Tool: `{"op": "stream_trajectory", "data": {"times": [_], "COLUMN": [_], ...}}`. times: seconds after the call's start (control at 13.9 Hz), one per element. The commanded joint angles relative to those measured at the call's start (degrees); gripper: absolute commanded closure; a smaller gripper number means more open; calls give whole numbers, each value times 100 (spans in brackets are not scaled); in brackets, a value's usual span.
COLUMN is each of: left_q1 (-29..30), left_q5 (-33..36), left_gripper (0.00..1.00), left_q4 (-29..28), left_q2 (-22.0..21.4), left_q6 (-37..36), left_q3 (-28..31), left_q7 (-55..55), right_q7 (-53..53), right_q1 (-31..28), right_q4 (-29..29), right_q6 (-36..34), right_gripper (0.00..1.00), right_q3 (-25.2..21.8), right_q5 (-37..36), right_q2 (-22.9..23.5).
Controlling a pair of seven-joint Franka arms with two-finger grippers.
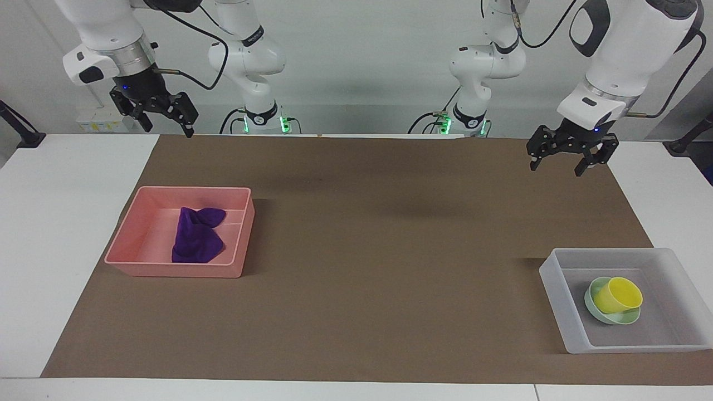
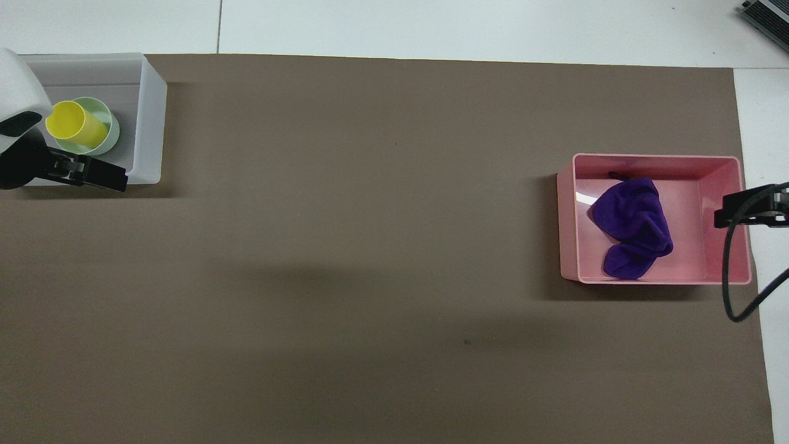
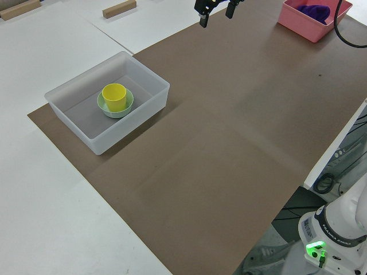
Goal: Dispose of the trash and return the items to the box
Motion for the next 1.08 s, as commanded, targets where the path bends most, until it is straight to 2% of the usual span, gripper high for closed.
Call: {"op": "stream_trajectory", "data": {"times": [0.0, 0.29, 1.0], "left_q1": [-7, 28, 108], "left_q5": [15, -257, -248], "left_gripper": [0, 0, 0], "left_q4": [-18, 78, 61], "left_q2": [5, -12, -319], "left_q6": [159, 1, -605], "left_q3": [26, 96, 166], "left_q7": [-63, -54, -19], "right_q7": [-104, -86, -95], "right_q1": [-27, -18, -18], "right_q4": [-64, -99, -55], "right_q6": [63, 80, 45], "right_gripper": [0, 0, 0], "right_q3": [22, 30, 30], "right_q5": [3, -41, 29], "right_q2": [-73, -90, -99]}}
